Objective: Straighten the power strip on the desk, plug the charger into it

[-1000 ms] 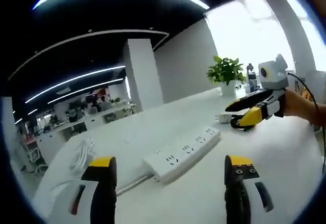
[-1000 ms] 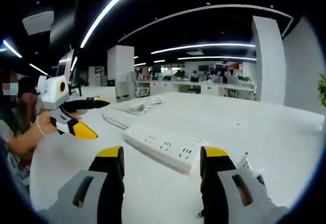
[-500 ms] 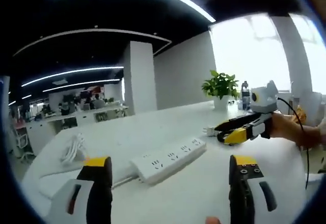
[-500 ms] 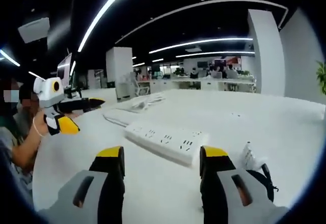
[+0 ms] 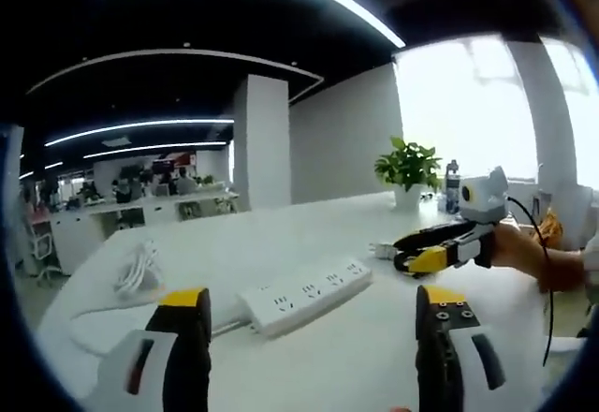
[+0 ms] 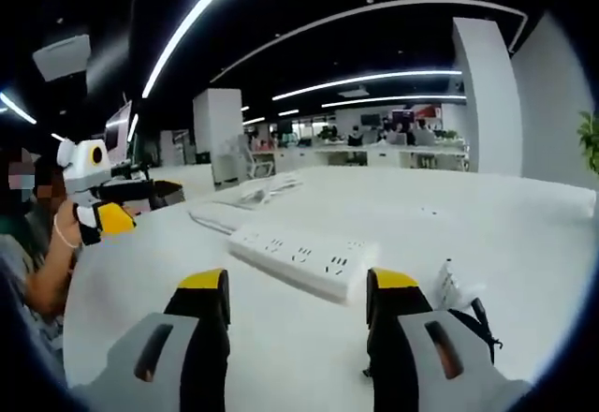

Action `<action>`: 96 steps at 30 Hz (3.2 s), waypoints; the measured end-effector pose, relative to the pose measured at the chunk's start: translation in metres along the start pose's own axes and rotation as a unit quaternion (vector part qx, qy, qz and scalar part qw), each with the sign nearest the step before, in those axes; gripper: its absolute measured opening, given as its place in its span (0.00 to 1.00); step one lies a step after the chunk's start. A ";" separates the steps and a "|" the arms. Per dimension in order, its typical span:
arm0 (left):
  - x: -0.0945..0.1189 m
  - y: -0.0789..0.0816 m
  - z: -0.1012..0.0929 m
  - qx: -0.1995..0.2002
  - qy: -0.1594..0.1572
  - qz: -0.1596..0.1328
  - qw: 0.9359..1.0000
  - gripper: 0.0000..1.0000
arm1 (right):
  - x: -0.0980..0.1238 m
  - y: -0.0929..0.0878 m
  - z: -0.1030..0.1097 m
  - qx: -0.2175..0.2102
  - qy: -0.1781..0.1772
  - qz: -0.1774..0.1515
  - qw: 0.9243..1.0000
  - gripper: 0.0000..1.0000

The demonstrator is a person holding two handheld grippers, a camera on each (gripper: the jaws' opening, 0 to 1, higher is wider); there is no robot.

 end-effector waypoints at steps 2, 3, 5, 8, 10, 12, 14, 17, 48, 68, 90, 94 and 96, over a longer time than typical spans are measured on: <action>0.001 -0.001 -0.001 -0.005 0.009 0.011 1.000 0.88 | 0.001 -0.001 0.000 -0.002 0.002 0.001 1.000 0.58; 0.002 -0.004 -0.002 -0.005 0.012 0.031 0.999 0.87 | 0.001 -0.002 0.000 -0.005 0.001 0.001 1.000 0.58; 0.001 -0.005 -0.004 0.002 0.009 0.033 0.999 0.87 | 0.001 -0.003 0.000 -0.008 0.003 0.001 1.000 0.58; -0.001 -0.005 -0.014 0.012 -0.032 0.027 0.999 0.89 | -0.001 -0.006 0.001 -0.014 0.006 0.003 1.000 0.58; -0.001 -0.007 -0.015 0.022 -0.028 0.031 0.999 0.99 | -0.001 -0.006 0.000 -0.017 0.009 0.003 1.000 0.58; 0.002 -0.007 -0.016 0.005 -0.029 0.037 0.999 1.00 | 0.000 -0.006 0.000 -0.018 0.008 0.003 1.000 0.58; 0.003 -0.005 -0.017 0.010 -0.028 0.032 0.999 1.00 | 0.002 -0.005 -0.001 -0.015 0.008 0.001 1.000 0.58; 0.004 -0.003 -0.017 0.011 -0.029 0.027 0.999 1.00 | 0.006 -0.003 -0.003 -0.013 0.004 -0.002 1.000 0.58; 0.007 -0.003 -0.010 -0.007 0.001 -0.032 0.999 1.00 | 0.036 0.008 -0.011 0.015 -0.015 -0.013 1.000 0.63; 0.006 -0.006 -0.013 0.003 -0.021 -0.034 0.999 1.00 | 0.040 0.005 -0.017 0.019 -0.017 -0.003 1.000 0.65; 0.007 -0.019 -0.018 0.005 -0.034 -0.014 0.999 1.00 | 0.052 -0.012 -0.034 0.037 -0.029 0.045 0.998 0.68; 0.008 -0.021 -0.018 0.005 -0.034 -0.013 0.999 1.00 | 0.052 -0.015 -0.039 0.041 -0.030 0.056 0.997 0.68; 0.009 -0.021 -0.018 0.007 -0.034 -0.014 0.999 1.00 | 0.051 -0.016 -0.042 0.042 -0.029 0.062 0.997 0.68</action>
Point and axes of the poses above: the point that each gripper's makers call its tool centre point, and the gripper's own axes: x roughly backward along the fingers, z roughly to its left, y roughly out of its top, the point moved 6 cm from there along x, roughly backward along the fingers, and after that the axes turned 1 degree about z, right-handed, at the moved point
